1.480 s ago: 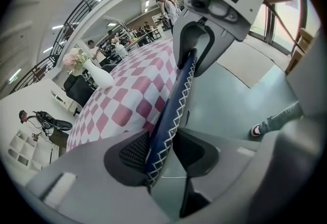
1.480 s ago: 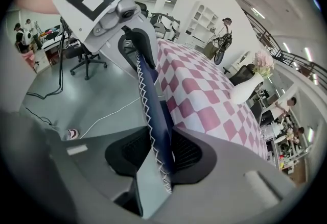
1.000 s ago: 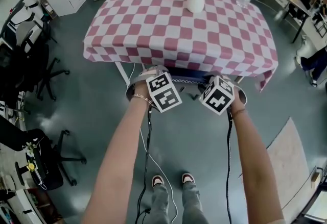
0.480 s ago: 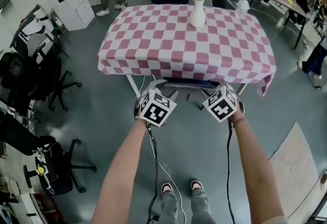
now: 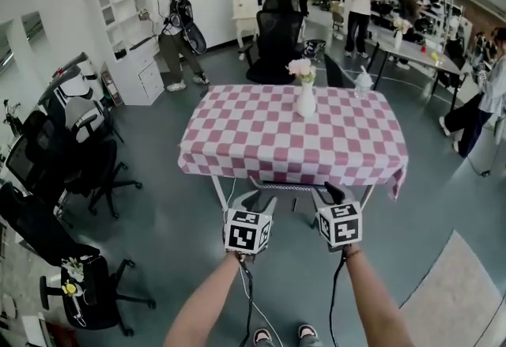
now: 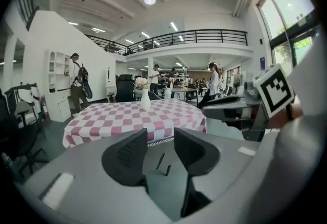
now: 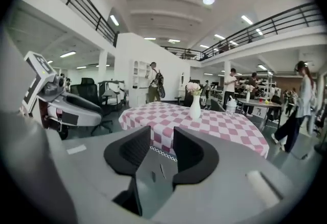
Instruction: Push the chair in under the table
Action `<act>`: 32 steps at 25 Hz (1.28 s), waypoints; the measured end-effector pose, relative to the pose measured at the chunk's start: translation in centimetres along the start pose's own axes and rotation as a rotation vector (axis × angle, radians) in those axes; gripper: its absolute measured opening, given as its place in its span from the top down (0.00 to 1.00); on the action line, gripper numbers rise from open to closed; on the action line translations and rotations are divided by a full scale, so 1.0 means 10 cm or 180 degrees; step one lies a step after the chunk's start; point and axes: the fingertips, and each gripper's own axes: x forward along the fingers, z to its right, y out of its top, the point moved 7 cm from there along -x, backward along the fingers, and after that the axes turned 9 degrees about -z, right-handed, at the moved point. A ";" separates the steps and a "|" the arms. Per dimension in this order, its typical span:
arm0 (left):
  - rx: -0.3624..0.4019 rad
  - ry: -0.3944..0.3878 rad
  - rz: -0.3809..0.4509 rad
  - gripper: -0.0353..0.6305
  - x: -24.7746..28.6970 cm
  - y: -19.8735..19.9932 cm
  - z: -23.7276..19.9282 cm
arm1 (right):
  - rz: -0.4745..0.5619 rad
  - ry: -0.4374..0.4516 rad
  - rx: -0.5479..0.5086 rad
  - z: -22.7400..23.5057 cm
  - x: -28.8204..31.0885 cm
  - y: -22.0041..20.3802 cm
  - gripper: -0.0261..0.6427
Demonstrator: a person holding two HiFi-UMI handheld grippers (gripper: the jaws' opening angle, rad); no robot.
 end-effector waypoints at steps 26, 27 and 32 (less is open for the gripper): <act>-0.0591 0.0432 0.0903 0.95 -1.21 -0.27 0.42 | 0.0668 -0.0812 0.0997 -0.18 -1.91 -0.69 0.95; -0.0586 0.0434 0.0902 0.95 -1.21 -0.28 0.42 | 0.0664 -0.0815 0.1000 -0.17 -1.90 -0.68 0.94; -0.0576 0.0445 0.0907 0.95 -1.23 -0.29 0.42 | 0.0634 -0.0856 0.0861 -0.19 -1.88 -0.65 0.95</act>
